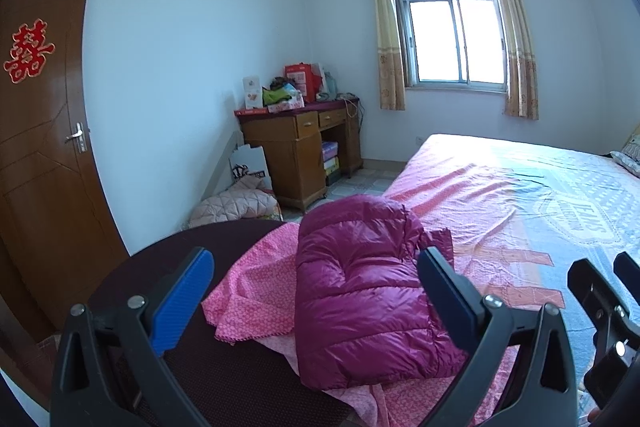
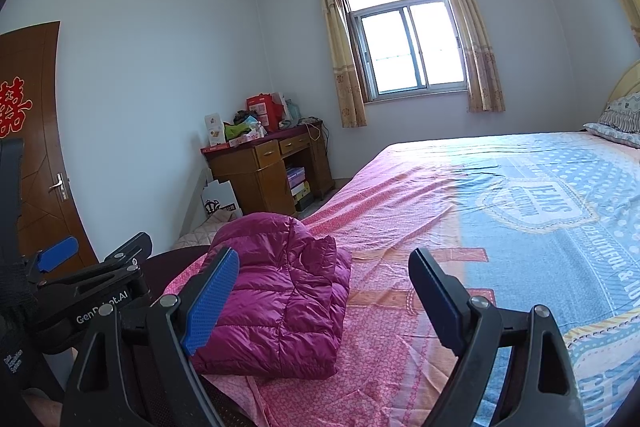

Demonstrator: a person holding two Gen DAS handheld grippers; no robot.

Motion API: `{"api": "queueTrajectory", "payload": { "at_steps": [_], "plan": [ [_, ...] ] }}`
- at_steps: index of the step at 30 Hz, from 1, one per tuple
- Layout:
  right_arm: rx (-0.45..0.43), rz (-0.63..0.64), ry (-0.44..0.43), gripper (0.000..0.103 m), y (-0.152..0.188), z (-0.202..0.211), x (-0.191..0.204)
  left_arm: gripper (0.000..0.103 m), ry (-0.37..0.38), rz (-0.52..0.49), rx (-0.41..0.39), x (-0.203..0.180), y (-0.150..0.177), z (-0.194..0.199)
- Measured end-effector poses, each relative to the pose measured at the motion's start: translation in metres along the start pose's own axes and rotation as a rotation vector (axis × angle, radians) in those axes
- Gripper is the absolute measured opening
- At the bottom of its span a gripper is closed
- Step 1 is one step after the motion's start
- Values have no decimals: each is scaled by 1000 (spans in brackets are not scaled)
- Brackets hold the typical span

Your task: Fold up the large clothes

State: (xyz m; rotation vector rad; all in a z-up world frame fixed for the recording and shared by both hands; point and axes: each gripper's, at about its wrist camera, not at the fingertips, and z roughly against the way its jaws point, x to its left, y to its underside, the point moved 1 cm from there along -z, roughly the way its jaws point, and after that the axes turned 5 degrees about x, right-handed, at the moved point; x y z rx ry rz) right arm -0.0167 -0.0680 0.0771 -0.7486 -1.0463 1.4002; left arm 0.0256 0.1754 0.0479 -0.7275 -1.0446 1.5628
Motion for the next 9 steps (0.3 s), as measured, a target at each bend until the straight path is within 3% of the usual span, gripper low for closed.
{"api": "queueTrajectory", "payload": {
  "at_steps": [9],
  "plan": [
    [11,-10,-2,87,1,-2,-2,103,43,-6,76,1,4,-16]
  ]
}}
